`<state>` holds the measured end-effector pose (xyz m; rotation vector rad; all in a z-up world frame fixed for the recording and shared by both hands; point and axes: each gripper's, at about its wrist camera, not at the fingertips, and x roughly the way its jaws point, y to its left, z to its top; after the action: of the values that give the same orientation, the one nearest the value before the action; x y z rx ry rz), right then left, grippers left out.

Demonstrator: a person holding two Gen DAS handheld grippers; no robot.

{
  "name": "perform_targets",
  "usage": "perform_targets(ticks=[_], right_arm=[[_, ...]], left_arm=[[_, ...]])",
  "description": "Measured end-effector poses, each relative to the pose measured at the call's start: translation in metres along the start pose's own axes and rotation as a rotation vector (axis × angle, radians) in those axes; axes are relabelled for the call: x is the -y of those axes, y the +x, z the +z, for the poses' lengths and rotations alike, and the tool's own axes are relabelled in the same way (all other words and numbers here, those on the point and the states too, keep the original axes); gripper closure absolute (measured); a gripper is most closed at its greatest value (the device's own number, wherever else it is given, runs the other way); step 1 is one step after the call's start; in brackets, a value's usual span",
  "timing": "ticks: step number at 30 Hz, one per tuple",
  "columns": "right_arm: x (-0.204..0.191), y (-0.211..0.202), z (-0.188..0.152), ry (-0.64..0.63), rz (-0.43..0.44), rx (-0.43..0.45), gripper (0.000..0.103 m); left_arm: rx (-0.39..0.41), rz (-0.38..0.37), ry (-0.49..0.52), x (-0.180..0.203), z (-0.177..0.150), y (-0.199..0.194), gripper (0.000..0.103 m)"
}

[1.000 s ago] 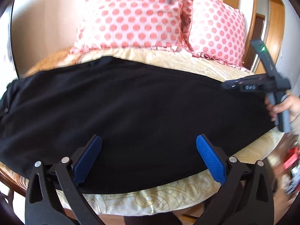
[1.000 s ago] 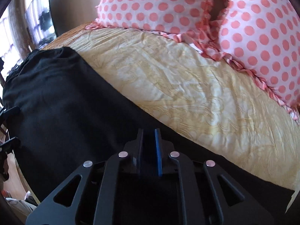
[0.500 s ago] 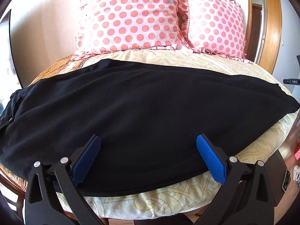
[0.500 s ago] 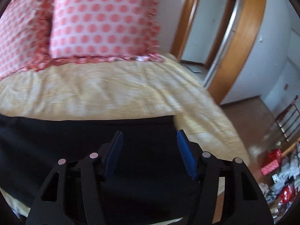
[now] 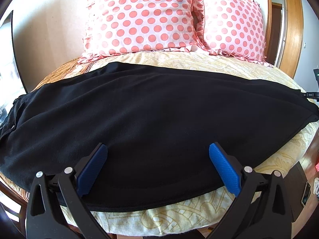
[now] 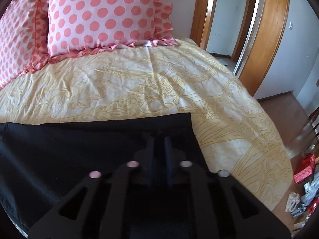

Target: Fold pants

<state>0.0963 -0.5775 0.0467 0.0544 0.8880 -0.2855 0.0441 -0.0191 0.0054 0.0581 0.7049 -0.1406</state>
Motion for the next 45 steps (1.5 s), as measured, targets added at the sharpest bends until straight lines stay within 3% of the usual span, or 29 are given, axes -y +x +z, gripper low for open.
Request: perform_targets(ticks=[6, 8, 11, 15, 17, 24, 26, 27, 29, 32, 35, 41, 45], right_arm=[[-0.004, -0.002, 0.007, -0.034, -0.062, 0.035, 0.103], [0.001, 0.001, 0.009, -0.008, -0.023, 0.002, 0.103], [0.005, 0.003, 0.007, 0.019, 0.011, -0.012, 0.093], [0.004, 0.001, 0.005, 0.0, -0.008, 0.011, 0.087], [0.004, 0.0, 0.005, -0.002, -0.018, 0.02, 0.07], [0.011, 0.003, 0.006, 0.012, -0.028, 0.02, 0.064], [0.013, 0.006, 0.006, 0.011, -0.037, 0.013, 0.054], [0.015, 0.007, 0.006, 0.014, -0.027, 0.015, 0.053], [0.02, 0.009, 0.005, 0.038, 0.004, 0.021, 0.056], [0.018, 0.006, 0.002, 0.022, 0.008, 0.04, 0.079], [0.013, 0.003, 0.0, -0.011, -0.017, 0.056, 0.092], [0.002, -0.005, 0.013, -0.067, -0.086, 0.121, 0.094], [-0.005, 0.014, 0.024, -0.119, -0.145, 0.049, 0.094]], left_arm=[[-0.002, 0.001, 0.0, 0.0, 0.002, 0.002, 0.002], [-0.001, 0.002, -0.001, 0.0, 0.002, 0.002, 0.002], [0.002, 0.004, -0.002, 0.0, 0.003, 0.003, 0.002], [-0.001, 0.007, -0.003, 0.0, 0.005, 0.006, 0.002], [-0.001, 0.007, -0.003, 0.0, 0.006, 0.007, 0.002], [-0.002, 0.006, -0.003, -0.001, 0.006, 0.007, 0.002], [-0.001, 0.006, -0.003, 0.0, 0.006, 0.007, 0.002], [-0.001, 0.006, -0.004, -0.001, 0.006, 0.008, 0.002], [-0.001, 0.007, -0.005, -0.002, 0.006, 0.008, 0.002], [0.0, 0.007, -0.005, -0.003, 0.006, 0.009, 0.002], [0.0, 0.009, -0.007, -0.003, 0.007, 0.009, 0.002], [-0.006, 0.007, -0.005, -0.003, 0.008, 0.011, 0.002], [-0.007, 0.01, -0.006, -0.003, 0.009, 0.011, 0.002]])
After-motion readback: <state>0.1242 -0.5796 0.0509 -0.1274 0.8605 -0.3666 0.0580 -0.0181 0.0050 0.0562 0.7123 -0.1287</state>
